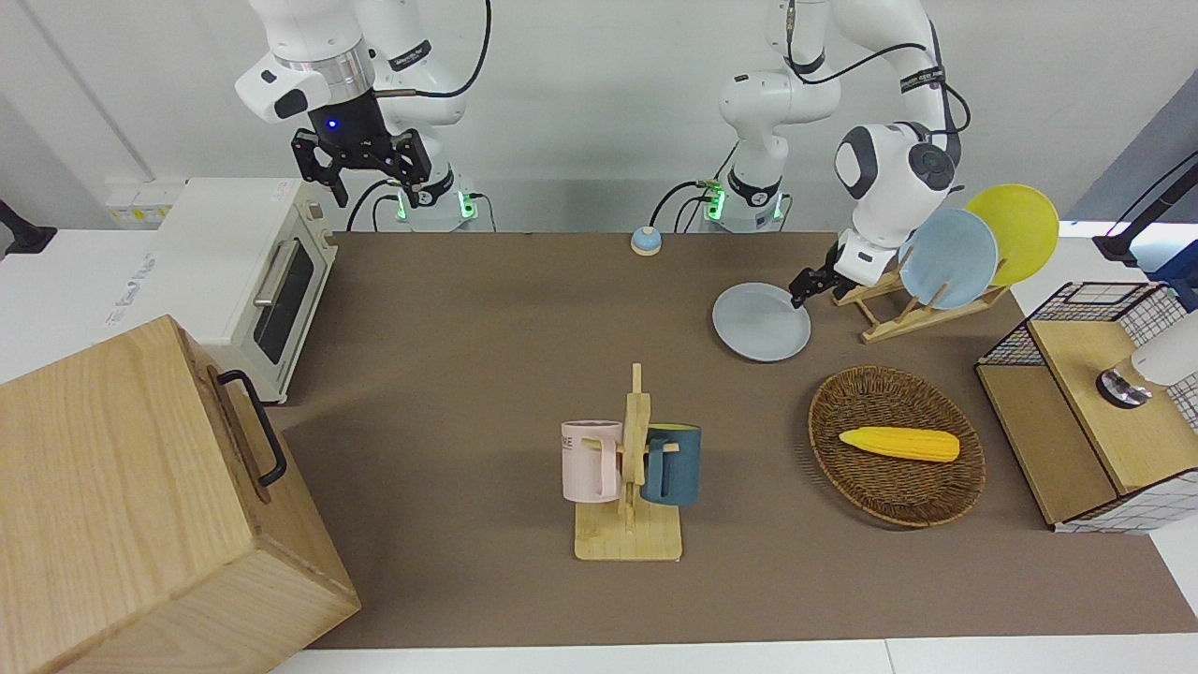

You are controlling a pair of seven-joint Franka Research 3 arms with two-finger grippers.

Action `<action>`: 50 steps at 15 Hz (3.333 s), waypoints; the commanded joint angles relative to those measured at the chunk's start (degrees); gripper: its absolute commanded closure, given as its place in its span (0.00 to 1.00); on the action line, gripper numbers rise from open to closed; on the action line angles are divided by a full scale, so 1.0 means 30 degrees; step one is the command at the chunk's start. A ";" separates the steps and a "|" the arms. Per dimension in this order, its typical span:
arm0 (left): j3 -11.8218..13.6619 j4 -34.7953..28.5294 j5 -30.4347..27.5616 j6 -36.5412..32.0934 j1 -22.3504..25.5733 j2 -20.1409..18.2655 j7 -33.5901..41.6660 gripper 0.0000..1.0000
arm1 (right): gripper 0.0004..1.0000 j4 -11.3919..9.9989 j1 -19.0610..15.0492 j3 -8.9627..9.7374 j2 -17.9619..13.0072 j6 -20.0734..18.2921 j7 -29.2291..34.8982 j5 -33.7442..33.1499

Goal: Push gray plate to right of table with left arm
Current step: 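Move the left gripper down beside the gray plate's near edge, then lower the left gripper against the gray plate's rim, then push the gray plate across the table with the left gripper toward the toaster oven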

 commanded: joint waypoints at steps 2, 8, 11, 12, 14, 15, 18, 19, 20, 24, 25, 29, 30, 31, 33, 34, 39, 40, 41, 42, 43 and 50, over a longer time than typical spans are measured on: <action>-0.0232 -0.1509 -0.0466 0.1713 0.0275 0.0092 0.0481 0.04 | 0.00 -0.0520 -0.0463 0.0276 -0.0522 -0.0024 0.0194 0.0410; -0.0232 -0.1539 -0.0466 0.1742 0.0245 0.0443 0.0481 0.10 | 0.00 -0.0520 -0.0463 0.0276 -0.0522 0.0005 0.0194 0.0410; -0.0435 -0.1597 -0.0466 0.2325 0.0186 0.1028 0.0510 0.14 | 0.00 -0.0520 -0.0463 0.0276 -0.0522 0.0005 0.0195 0.0410; -0.0524 -0.1684 -0.0466 0.2531 0.0215 0.1175 0.0510 0.14 | 0.00 -0.0520 -0.0463 0.0276 -0.0522 0.0005 0.0223 0.0410; -0.0525 -0.1715 -0.0466 0.2650 0.0187 0.1206 0.0510 0.19 | 0.00 -0.0520 -0.0463 0.0276 -0.0522 0.0005 0.0194 0.0410; -0.0525 -0.1715 -0.0466 0.2651 0.0157 0.1235 0.0510 0.27 | 0.00 -0.0520 -0.0463 0.0276 -0.0522 0.0005 0.0223 0.0410; -0.0525 -0.1715 -0.0466 0.2826 0.0040 0.1469 0.0510 0.62 | 0.00 -0.0520 -0.0463 0.0276 -0.0522 0.0005 0.0223 0.0410; -0.0525 -0.1715 -0.0437 0.2826 0.0040 0.1469 0.0510 0.74 | 0.00 -0.0520 -0.0463 0.0276 -0.0522 0.0005 0.0195 0.0410; -0.0525 -0.1744 -0.0437 0.2826 0.0040 0.1469 0.0510 0.81 | 0.00 -0.0520 -0.0463 0.0276 -0.0522 0.0005 0.0194 0.0410; -0.0554 -0.1744 -0.0437 0.2797 0.0040 0.1469 0.0539 0.98 | 0.00 -0.0520 -0.0463 0.0276 -0.0522 0.0005 0.0194 0.0410; -0.0554 -0.1744 -0.0437 0.2797 0.0040 0.1469 0.0539 1.00 | 0.00 -0.0520 -0.0463 0.0276 -0.0522 0.0005 0.0194 0.0410; -0.0641 -0.1861 -0.0436 0.2797 -0.0163 0.1469 0.0539 1.00 | 0.00 -0.0520 -0.0463 0.0276 -0.0522 0.0005 0.0223 0.0410; -0.0671 -0.1861 -0.0437 0.2826 -0.0252 0.1469 0.0539 1.00 | 0.00 -0.0520 -0.0463 0.0276 -0.0522 0.0005 0.0195 0.0410; -0.0729 -0.1861 -0.0437 0.2826 -0.0282 0.1469 0.0539 1.00 | 0.00 -0.0520 -0.0463 0.0276 -0.0522 0.0005 0.0223 0.0410; -0.0818 -0.1861 -0.0611 0.2885 -0.0749 0.1469 0.0481 1.00 | 0.00 -0.0520 -0.0463 0.0276 -0.0522 0.0005 0.0195 0.0410; -0.0847 -0.1861 -0.1019 0.2914 -0.1070 0.1498 0.0481 1.00 | 0.00 -0.0520 -0.0463 0.0276 -0.0522 0.0005 0.0194 0.0410; -0.2017 -0.1861 -0.2222 0.3263 -0.2067 0.1586 -0.0716 1.00 | 0.00 -0.0520 -0.0463 0.0276 -0.0522 -0.0024 0.0223 0.0410; -0.2077 -0.1861 -0.2340 0.3440 -0.2533 0.1790 -0.1213 1.00 | 0.00 -0.0520 -0.0463 0.0276 -0.0522 0.0005 0.0224 0.0410; -0.2078 -0.1832 -0.2515 0.3790 -0.3118 0.1995 -0.1740 1.00 | 0.00 -0.0520 -0.0463 0.0276 -0.0522 0.0005 0.0195 0.0410; -0.2078 -0.1861 -0.2749 0.4286 -0.3704 0.2200 -0.2355 1.00 | 0.00 -0.0520 -0.0463 0.0276 -0.0522 0.0005 0.0194 0.0410; -0.2078 -0.1832 -0.3099 0.4755 -0.4696 0.2405 -0.3231 1.00 | 0.00 -0.0520 -0.0463 0.0276 -0.0522 0.0005 0.0194 0.0410; -0.2049 -0.1277 -0.3659 0.6546 -0.8773 0.3284 -0.7015 1.00 | 0.00 -0.0520 -0.0463 0.0276 -0.0522 0.0005 0.0194 0.0410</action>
